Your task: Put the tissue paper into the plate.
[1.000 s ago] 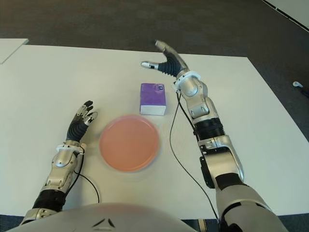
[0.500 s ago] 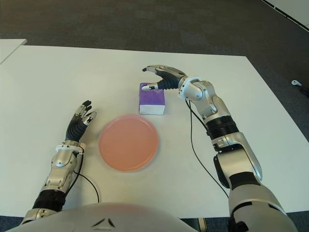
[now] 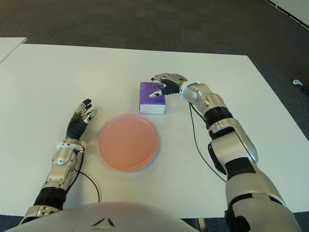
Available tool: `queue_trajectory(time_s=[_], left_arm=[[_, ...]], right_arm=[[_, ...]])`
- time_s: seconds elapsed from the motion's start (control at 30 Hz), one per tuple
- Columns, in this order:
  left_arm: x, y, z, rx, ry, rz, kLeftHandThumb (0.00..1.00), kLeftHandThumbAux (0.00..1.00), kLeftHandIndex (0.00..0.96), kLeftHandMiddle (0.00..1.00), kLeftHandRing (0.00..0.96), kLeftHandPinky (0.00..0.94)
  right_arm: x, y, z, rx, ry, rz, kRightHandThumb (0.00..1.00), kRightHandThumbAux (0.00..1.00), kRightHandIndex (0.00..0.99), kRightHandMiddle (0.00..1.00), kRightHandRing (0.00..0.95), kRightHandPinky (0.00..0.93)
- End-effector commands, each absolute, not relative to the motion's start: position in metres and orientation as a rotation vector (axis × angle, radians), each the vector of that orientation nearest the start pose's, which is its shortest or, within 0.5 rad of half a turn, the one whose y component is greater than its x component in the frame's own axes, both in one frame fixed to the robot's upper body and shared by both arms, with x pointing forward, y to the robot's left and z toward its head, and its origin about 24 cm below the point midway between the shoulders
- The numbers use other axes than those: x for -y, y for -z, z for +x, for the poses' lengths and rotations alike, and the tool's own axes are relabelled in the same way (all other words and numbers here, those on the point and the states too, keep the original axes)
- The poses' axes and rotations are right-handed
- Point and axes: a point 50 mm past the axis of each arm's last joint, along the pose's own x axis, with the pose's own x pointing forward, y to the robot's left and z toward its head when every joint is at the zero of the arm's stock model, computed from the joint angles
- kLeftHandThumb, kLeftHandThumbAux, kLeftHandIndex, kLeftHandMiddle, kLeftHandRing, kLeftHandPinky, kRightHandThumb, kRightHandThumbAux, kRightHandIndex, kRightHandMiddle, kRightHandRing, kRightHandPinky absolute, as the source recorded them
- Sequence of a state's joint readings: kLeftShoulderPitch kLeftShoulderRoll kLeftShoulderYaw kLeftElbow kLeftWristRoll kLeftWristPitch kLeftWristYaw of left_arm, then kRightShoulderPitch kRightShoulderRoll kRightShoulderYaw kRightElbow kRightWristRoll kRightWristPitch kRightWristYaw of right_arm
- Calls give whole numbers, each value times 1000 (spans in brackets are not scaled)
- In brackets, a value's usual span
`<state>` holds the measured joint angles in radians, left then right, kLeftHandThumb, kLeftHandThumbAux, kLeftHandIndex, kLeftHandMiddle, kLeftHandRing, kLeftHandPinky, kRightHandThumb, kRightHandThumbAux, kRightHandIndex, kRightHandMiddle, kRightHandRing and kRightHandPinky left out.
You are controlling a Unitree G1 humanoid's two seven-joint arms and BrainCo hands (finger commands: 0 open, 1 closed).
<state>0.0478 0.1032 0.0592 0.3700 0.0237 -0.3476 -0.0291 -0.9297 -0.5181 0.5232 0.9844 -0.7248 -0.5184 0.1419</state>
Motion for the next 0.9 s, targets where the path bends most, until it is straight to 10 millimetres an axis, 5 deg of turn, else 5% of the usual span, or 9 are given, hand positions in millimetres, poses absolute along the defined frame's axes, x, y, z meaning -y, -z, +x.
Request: queue_trajectory(time_s=[0.03, 0.9], left_arm=[[-191, 49, 209, -250, -47, 129, 217, 457, 0, 0, 0, 0], [-193, 50, 210, -262, -60, 127, 211, 473, 0, 0, 0, 0]], right_arm=[[160, -109, 383, 205, -668, -1522, 386, 190, 0, 0, 0, 0], [166, -102, 387, 136, -637, -1508, 351, 217, 0, 0, 0, 0]])
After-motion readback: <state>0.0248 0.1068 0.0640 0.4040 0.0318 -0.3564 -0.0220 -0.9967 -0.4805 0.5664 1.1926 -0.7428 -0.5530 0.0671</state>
